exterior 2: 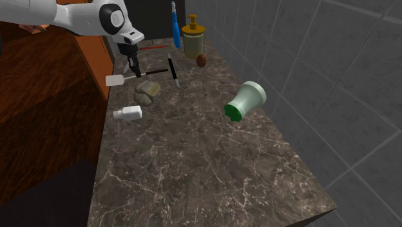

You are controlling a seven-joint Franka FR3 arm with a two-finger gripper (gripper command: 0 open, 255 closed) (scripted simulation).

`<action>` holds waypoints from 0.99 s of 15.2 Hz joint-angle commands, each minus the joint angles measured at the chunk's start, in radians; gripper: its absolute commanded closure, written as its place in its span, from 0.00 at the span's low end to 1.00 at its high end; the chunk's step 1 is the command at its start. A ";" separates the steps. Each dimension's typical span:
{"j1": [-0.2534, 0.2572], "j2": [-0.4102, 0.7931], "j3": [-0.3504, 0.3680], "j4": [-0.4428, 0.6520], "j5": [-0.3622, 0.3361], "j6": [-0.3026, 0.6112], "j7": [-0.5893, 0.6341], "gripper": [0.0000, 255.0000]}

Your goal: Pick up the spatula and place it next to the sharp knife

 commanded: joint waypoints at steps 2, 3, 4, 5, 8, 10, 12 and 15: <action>0.000 0.000 0.000 0.000 0.000 0.000 0.000 1.00; 0.000 0.000 0.000 0.000 0.000 0.000 0.000 0.00; 0.000 0.000 0.000 0.000 0.000 0.000 0.000 0.00; 0.000 0.000 0.000 0.000 0.000 0.000 0.000 0.00; 0.000 0.000 0.000 0.000 0.000 0.000 0.000 0.00; 0.001 -0.025 0.004 0.028 0.007 -0.053 -0.005 0.00; 0.002 -0.044 0.008 0.059 0.013 -0.102 -0.009 0.00; 0.002 -0.044 0.008 0.059 0.013 -0.102 -0.009 0.00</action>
